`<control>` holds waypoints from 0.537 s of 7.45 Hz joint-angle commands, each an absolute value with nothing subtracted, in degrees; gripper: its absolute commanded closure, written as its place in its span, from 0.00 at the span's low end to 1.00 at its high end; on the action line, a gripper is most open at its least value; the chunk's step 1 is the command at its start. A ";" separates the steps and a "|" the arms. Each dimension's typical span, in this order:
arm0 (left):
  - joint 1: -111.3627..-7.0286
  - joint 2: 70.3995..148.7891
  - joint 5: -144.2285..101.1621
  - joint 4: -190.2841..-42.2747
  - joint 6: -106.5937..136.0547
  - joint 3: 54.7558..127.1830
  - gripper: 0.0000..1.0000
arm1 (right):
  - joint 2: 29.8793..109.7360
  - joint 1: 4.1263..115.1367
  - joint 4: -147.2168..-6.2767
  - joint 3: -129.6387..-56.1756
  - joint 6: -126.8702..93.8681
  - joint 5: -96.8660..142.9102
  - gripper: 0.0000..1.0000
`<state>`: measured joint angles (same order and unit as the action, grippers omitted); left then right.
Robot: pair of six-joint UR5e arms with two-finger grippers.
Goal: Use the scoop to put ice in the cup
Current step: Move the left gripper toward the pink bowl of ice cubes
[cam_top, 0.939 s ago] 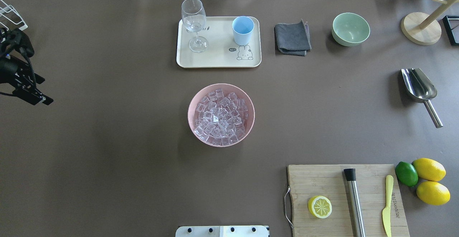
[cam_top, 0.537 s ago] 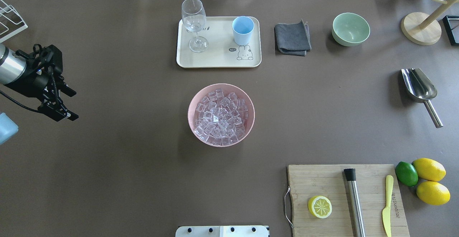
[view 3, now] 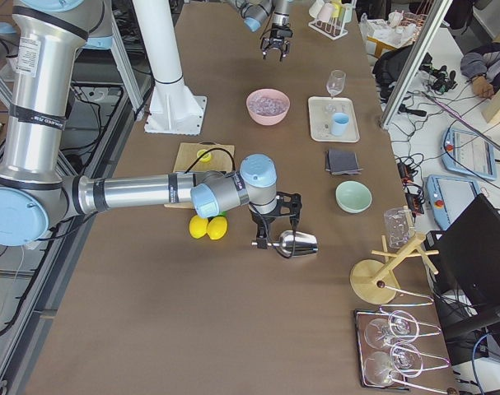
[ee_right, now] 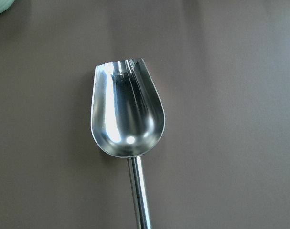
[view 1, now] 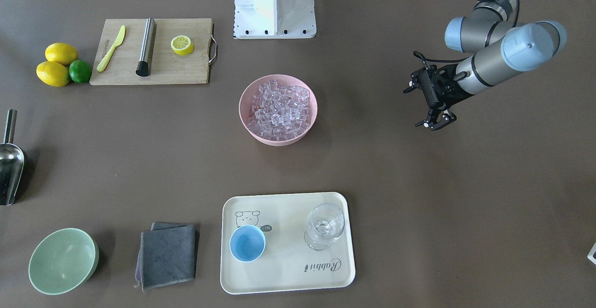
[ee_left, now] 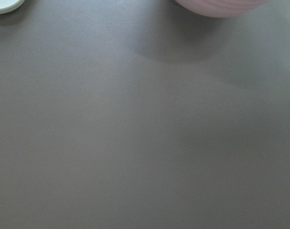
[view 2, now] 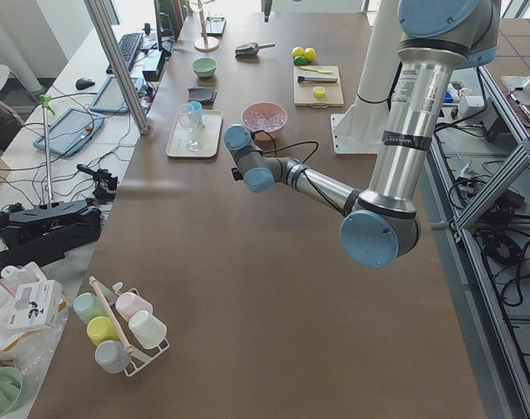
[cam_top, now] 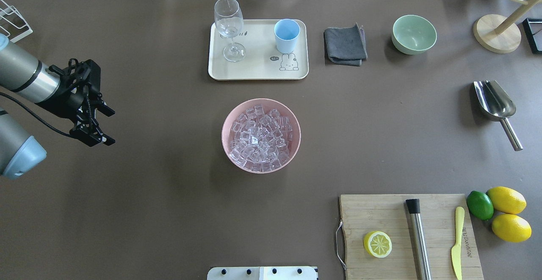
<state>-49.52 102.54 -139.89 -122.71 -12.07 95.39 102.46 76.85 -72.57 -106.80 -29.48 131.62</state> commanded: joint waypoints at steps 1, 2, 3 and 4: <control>-44.67 105.55 -136.51 -127.15 -11.87 94.48 0.01 | 102.83 72.17 -63.38 -103.98 -38.49 129.39 0.00; -43.26 106.25 -134.84 -128.66 -11.95 94.40 0.01 | 102.83 70.68 -63.11 -103.80 -39.63 128.68 0.01; -42.46 106.69 -134.65 -128.85 -11.95 94.39 0.01 | 103.44 69.10 -59.28 -102.49 -39.73 126.76 0.01; -41.23 108.27 -132.47 -128.85 -11.95 94.05 0.01 | 103.53 67.52 -53.93 -99.35 -42.16 126.30 0.02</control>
<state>-43.19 106.36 -135.04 -128.27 -11.94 94.41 103.16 70.21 -61.06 -103.06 -39.41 127.88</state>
